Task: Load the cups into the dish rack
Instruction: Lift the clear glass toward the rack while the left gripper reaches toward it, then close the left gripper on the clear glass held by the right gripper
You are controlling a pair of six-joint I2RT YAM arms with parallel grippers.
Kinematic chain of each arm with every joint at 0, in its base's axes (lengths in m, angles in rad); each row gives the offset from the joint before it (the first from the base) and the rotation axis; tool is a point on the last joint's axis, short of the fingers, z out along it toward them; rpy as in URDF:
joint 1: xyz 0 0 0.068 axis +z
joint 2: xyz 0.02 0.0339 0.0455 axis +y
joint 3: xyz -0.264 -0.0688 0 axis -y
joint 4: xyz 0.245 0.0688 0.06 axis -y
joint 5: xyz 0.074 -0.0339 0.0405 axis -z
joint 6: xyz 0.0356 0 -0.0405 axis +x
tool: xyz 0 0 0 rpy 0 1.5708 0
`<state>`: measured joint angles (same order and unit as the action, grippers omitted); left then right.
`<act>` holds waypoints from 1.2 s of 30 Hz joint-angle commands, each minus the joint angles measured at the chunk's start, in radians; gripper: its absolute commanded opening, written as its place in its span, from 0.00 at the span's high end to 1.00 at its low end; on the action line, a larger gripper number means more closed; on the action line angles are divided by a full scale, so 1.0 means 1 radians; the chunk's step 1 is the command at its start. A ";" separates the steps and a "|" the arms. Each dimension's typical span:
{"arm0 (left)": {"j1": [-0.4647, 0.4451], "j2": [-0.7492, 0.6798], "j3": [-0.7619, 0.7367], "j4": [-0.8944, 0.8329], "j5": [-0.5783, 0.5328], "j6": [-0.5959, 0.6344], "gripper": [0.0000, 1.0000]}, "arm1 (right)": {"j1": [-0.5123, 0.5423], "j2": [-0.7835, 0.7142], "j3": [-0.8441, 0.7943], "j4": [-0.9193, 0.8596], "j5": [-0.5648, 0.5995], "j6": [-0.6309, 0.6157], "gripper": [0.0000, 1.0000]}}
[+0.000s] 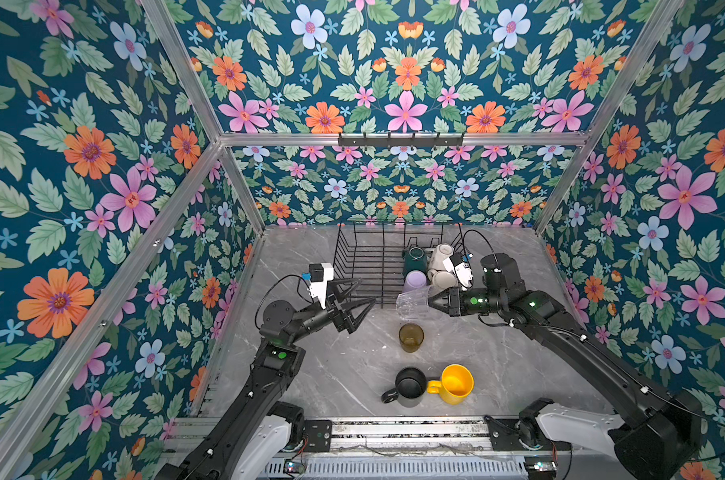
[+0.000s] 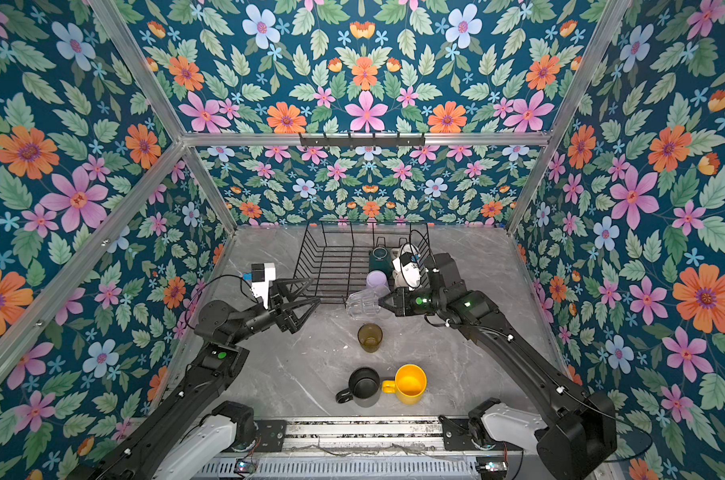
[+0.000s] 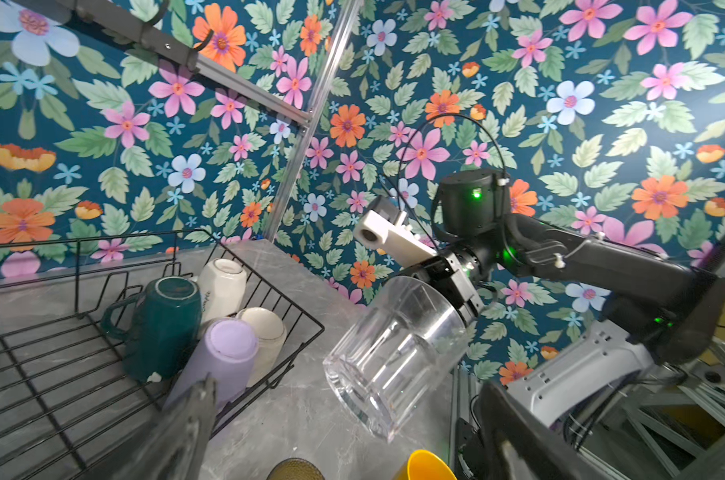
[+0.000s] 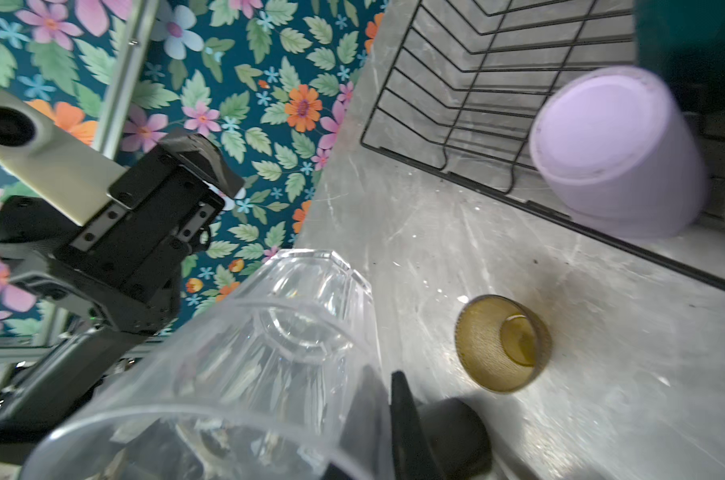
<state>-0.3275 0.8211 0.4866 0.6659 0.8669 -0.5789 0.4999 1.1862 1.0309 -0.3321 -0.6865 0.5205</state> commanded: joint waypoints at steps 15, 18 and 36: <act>0.001 0.006 -0.008 0.114 0.119 -0.033 0.00 | 0.025 0.096 -0.004 0.494 -0.279 0.255 1.00; 0.001 0.013 -0.008 0.136 0.138 -0.045 0.00 | 0.050 0.125 0.014 0.505 -0.283 0.255 1.00; 0.001 0.018 -0.017 0.180 0.185 -0.070 0.00 | 0.173 0.304 0.128 0.610 -0.339 0.308 1.00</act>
<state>-0.3275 0.8394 0.4679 0.8032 1.0355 -0.6476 0.6605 1.4788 1.1442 0.2058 -0.9958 0.8116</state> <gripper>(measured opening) 0.996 0.079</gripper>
